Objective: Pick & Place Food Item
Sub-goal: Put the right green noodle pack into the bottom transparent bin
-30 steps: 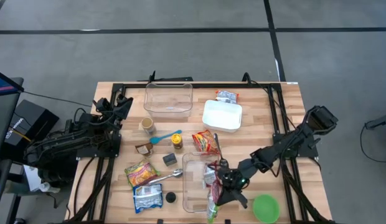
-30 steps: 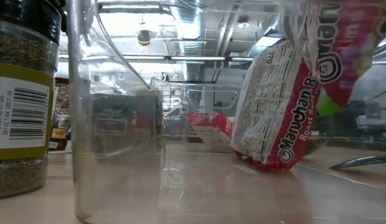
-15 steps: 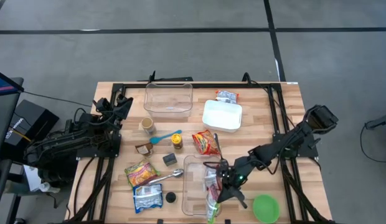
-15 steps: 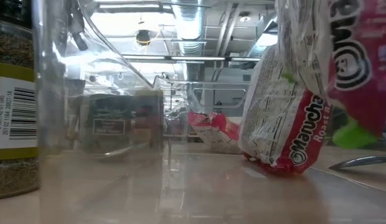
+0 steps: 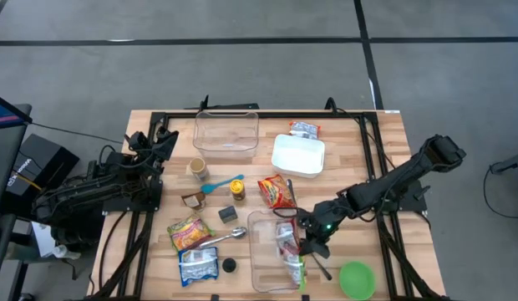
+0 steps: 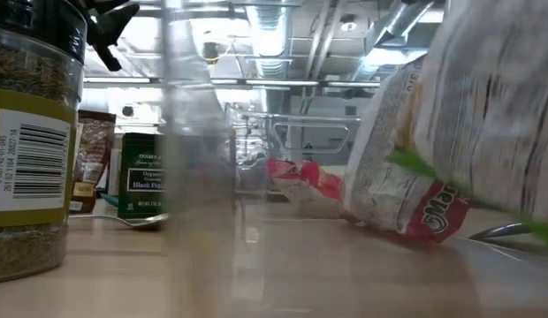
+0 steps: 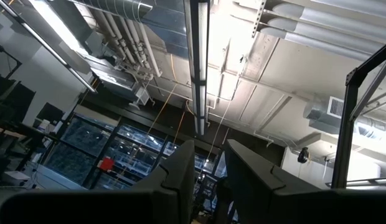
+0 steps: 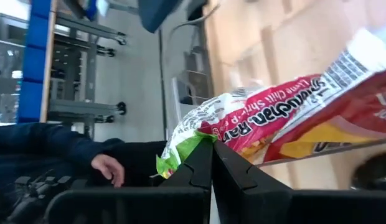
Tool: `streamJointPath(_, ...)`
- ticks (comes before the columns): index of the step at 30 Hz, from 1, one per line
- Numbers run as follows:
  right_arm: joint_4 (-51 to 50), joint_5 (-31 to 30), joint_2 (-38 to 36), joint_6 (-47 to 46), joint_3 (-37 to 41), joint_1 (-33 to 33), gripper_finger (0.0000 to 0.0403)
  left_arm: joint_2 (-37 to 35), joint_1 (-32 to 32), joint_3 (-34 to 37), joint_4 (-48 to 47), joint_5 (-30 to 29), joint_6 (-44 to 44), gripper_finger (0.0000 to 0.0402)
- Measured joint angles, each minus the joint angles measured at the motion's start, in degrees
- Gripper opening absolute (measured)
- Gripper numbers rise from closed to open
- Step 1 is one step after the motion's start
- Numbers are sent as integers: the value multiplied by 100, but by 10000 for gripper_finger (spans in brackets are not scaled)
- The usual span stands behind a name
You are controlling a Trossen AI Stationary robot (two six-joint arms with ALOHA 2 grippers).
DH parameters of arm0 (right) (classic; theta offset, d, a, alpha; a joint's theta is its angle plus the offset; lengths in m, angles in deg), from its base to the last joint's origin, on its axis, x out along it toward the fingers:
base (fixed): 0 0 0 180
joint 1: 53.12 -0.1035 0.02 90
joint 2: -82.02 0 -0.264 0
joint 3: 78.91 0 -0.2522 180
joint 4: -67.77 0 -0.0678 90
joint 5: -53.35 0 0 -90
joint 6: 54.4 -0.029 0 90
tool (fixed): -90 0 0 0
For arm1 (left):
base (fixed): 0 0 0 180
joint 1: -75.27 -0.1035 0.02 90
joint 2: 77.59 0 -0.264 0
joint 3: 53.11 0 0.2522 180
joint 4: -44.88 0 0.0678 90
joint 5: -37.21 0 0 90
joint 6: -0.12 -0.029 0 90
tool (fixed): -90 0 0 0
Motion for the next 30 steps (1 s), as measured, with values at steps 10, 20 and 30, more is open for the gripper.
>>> streamJointPath(10,-197,-172,134,51,-2,20,0,0,0,0,-2,0,0,85)
streamJointPath(20,-533,-240,131,156,-2,213,0,0,0,1,0,0,0,85)
streamJointPath(30,-553,-233,131,180,-2,264,27,0,1,1,-2,0,0,85)
